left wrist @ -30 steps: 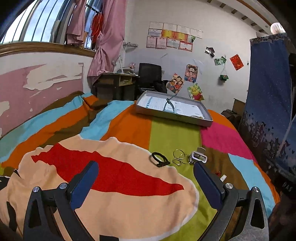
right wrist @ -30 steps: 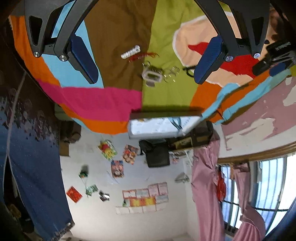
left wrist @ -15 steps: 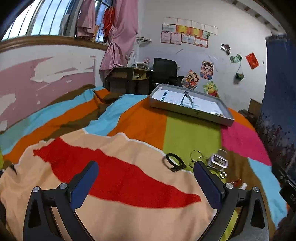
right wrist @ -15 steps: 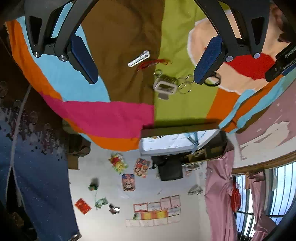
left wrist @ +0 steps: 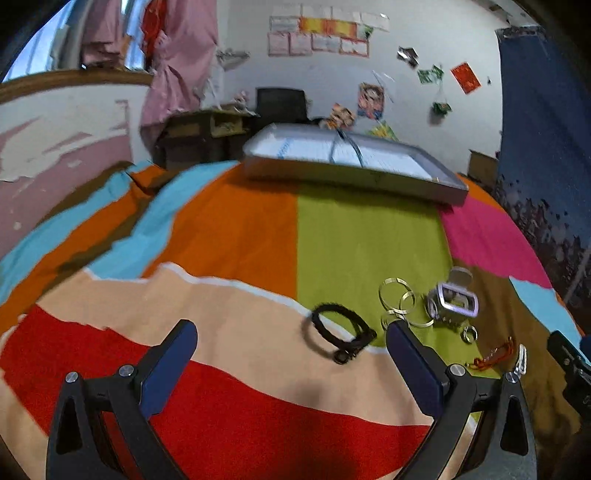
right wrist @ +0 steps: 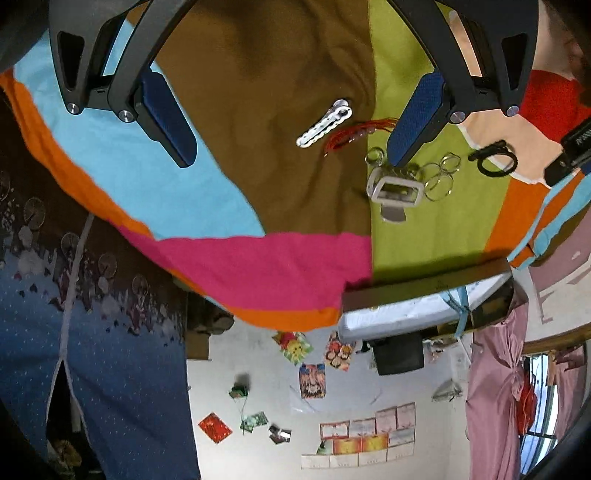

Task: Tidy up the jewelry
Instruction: 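Grasp the white segmented bracelet with the right tool while the left tool grasps the black hair tie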

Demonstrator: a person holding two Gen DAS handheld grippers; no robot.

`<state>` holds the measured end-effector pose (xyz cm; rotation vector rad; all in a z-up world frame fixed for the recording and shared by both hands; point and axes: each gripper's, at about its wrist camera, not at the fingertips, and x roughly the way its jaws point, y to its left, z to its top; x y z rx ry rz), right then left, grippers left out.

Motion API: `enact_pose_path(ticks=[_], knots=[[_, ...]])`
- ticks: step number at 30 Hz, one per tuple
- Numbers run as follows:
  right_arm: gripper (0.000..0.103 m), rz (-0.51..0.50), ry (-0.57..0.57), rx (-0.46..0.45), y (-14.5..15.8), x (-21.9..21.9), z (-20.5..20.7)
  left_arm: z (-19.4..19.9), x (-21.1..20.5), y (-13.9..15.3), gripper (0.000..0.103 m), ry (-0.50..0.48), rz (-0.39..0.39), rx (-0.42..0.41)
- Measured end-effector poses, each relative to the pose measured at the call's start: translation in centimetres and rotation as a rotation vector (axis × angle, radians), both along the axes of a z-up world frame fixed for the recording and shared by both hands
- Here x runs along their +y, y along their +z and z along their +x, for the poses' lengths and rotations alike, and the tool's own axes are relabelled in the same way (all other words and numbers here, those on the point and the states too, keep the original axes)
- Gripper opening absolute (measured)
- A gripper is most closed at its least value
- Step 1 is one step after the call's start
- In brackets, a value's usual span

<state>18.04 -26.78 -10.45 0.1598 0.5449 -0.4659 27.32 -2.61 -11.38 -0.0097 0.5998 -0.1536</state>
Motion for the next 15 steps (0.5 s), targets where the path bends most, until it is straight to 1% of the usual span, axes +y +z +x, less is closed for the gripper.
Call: enact_pose_path(ticks=[2, 3, 4, 5, 6, 7, 8, 9, 10, 11, 13, 14, 15], knots=[[0.099, 0.004, 0.018, 0.012, -0.6, 0.3, 0.5, 0.6, -0.5, -0.4, 0.103, -0.022, -0.011, 0.014], [0.093, 0.005, 0.034, 0.024, -0.9, 0.6, 0.9, 0.9, -0.7, -0.6, 0.103, -0.037, -0.017, 0.022], [0.084, -0.001, 0.037, 0.031, -1.1, 0.9, 1.1, 1.2, -0.9, -0.8, 0.103, -0.048, -0.019, 0.029], [0.079, -0.002, 0.038, 0.033, -1.2, 1.1, 1.2, 1.4, -1.1, -1.0, 0.102, -0.055, -0.019, 0.036], [0.075, 0.006, 0.044, 0.036, -1.4, 1.2, 1.4, 1.7, -1.2, -1.2, 0.097, -0.061, -0.019, 0.047], [0.074, 0.017, 0.043, 0.046, -1.7, 1.2, 1.7, 2.0, -1.4, -1.5, 0.094, -0.073, -0.02, 0.068], [0.073, 0.033, 0.042, 0.053, -1.9, 1.0, 1.9, 2.5, -1.4, -1.8, 0.087, -0.08, -0.022, 0.086], [0.067, 0.049, 0.039, 0.058, -2.2, 0.7, 2.0, 2.8, -1.4, -2.0, 0.081, -0.082, -0.024, 0.103], [0.064, 0.077, 0.035, 0.07, -2.6, 0.5, 2.3, 3.1, -1.4, -2.4, 0.079, -0.085, -0.033, 0.126], [0.063, 0.091, 0.033, 0.079, -2.9, 0.3, 2.5, 3.3, -1.3, -2.6, 0.075, -0.086, -0.04, 0.139], [0.056, 0.122, 0.03, 0.098, -3.6, -0.1, 2.9, 3.6, -1.1, -2.9, 0.069, -0.078, -0.047, 0.153], [0.055, 0.139, 0.034, 0.105, -4.0, -0.2, 3.0, 3.5, -1.2, -2.9, 0.065, -0.081, -0.051, 0.154], [0.051, 0.157, 0.042, 0.11, -4.3, -0.3, 3.2, 3.5, -1.2, -3.0, 0.059, -0.09, -0.055, 0.155]])
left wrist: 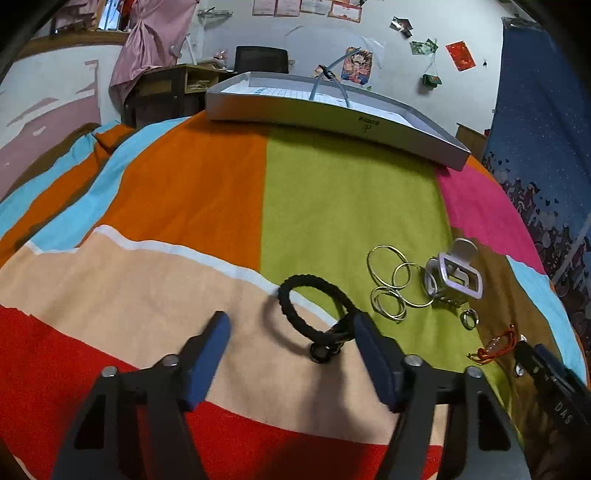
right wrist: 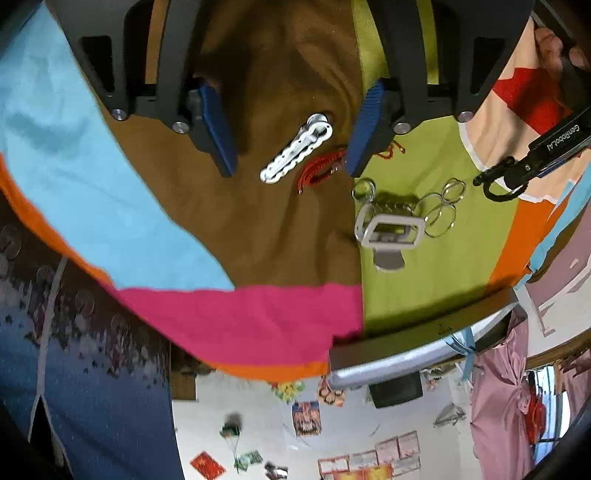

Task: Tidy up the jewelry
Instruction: 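Grasp the white segmented bracelet with the right tool while the left tool grasps the black hair tie, then carry both items into the white grid tray and open both tools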

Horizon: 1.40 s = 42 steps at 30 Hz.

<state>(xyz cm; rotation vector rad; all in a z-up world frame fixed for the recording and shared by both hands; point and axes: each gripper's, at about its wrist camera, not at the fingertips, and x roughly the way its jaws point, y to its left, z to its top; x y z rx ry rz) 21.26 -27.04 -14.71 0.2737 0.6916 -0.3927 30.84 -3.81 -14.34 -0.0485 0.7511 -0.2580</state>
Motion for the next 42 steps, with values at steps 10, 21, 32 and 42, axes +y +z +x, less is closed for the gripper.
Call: enact_pose_path(ticks=[10, 21, 32, 42], knots=[[0.029, 0.066, 0.061, 0.027, -1.2, 0.7, 0.7, 0.5, 0.3, -0.4, 0.031, -0.048, -0.081, 0.046], [0.016, 0.145, 0.062, 0.023, -1.7, 0.4, 0.7, 0.3, -0.3, -0.6, 0.006, -0.121, -0.152, 0.075], [0.015, 0.178, 0.08, -0.007, -1.0, 1.2, 0.2, -1.4, -2.1, 0.9, 0.006, -0.159, -0.158, 0.075], [0.015, 0.208, 0.112, -0.076, 0.8, 1.3, -1.1, -4.1, -3.3, 2.9, 0.006, -0.186, -0.198, 0.078]])
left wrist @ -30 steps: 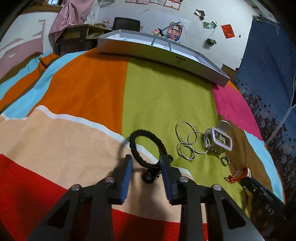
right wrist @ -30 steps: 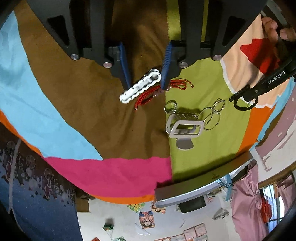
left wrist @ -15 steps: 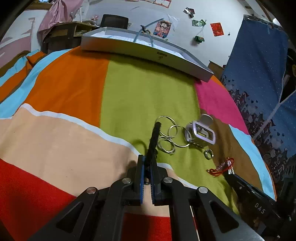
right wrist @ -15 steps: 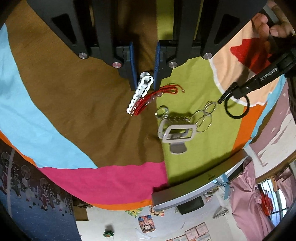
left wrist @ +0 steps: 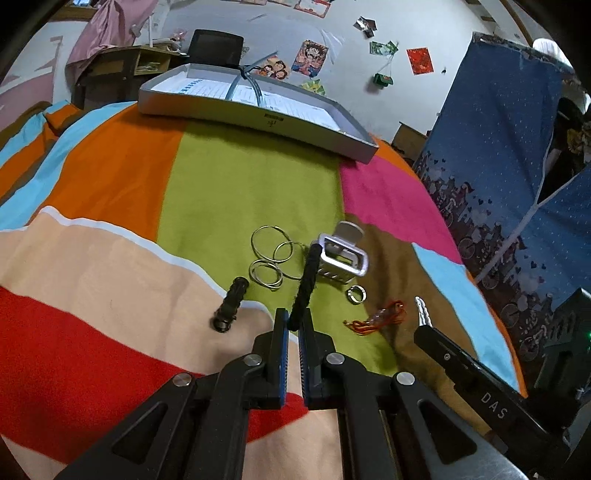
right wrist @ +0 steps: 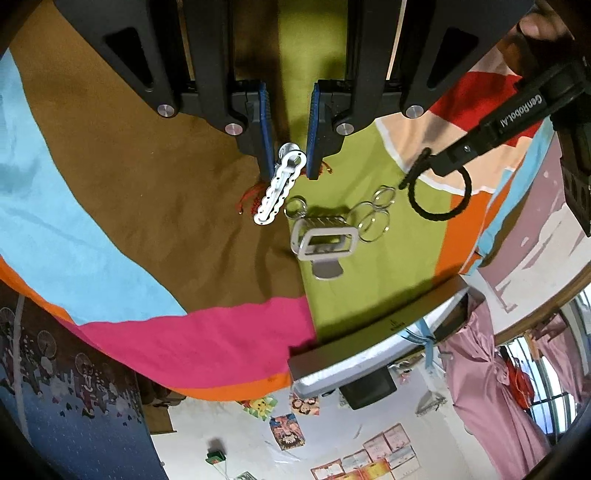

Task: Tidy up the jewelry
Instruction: 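Carry both items into the white grid tray and open both tools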

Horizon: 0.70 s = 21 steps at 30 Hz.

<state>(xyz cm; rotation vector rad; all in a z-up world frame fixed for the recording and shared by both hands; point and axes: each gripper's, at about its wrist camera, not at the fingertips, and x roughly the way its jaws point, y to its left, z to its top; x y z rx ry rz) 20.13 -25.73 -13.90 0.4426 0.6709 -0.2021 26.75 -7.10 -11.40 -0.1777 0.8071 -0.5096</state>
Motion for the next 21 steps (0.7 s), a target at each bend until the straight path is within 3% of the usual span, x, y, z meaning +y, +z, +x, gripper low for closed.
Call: enact_pose_path(ticks=[12, 16, 21], knots=[[0.015, -0.016, 0.031, -0.126, 3.2, -0.9, -0.4, 0.3, 0.0, 4.2, 0.006, 0.051, -0.011, -0.065], [0.015, -0.045, 0.087, -0.157, 5.7, -1.1, 1.7, 2.6, 0.4, 6.9, 0.006, 0.093, 0.002, -0.115], [0.015, -0.115, 0.178, -0.247, 9.7, -1.9, 7.2, 7.5, 0.9, 10.2, 0.006, 0.163, 0.014, -0.182]])
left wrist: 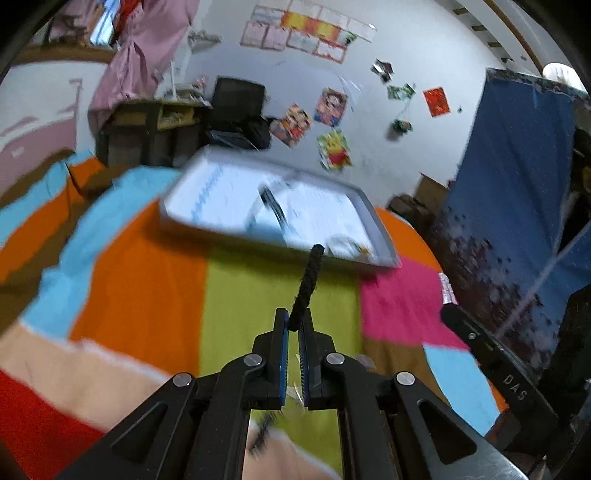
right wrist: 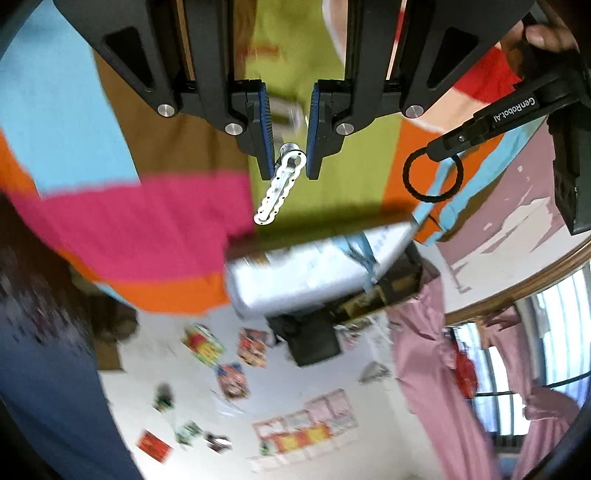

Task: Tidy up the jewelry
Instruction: 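Carry both items into the white grid tray and open both tools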

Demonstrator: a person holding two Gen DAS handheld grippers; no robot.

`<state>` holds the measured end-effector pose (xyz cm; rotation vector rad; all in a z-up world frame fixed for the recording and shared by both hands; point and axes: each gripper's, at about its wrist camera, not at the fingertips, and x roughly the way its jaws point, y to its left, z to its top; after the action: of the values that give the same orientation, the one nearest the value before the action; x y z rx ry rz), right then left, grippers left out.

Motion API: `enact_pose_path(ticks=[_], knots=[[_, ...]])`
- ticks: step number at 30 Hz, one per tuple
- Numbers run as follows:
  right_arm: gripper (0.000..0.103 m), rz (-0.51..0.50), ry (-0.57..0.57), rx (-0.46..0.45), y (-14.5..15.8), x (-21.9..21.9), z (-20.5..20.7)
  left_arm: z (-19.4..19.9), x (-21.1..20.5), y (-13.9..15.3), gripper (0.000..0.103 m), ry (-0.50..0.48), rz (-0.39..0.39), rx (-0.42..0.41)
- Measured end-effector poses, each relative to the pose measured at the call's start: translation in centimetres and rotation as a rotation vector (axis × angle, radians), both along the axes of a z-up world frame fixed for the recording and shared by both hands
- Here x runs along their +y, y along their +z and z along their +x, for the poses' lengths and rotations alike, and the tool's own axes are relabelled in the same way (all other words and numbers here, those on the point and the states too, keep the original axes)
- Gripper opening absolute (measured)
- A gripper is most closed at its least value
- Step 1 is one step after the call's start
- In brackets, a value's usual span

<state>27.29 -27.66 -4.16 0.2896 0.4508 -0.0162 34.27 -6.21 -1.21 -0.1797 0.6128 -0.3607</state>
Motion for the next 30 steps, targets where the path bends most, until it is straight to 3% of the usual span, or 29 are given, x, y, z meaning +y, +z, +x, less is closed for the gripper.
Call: enact_pose_path(ticks=[6, 13, 18, 30], knots=[[0.015, 0.012, 0.079, -0.077, 2.0, -0.6, 7.7, 6.3, 1.2, 1.9, 0.006, 0.069, -0.013, -0.083], [0.015, -0.026, 0.133, -0.085, 0.8, 0.4, 14.2, 13.8, 2.1, -0.3, 0.006, 0.087, -0.038, -0.02], [0.015, -0.096, 0.144, -0.067, 0.3, 1.2, 16.9, 16.0, 2.4, -1.6, 0.006, 0.073, -0.039, 0.03], [0.015, -0.064, 0.121, 0.067, -2.7, 0.6, 20.1, 17.1, 1.9, -3.2, 0.006, 0.069, 0.011, 0.098]])
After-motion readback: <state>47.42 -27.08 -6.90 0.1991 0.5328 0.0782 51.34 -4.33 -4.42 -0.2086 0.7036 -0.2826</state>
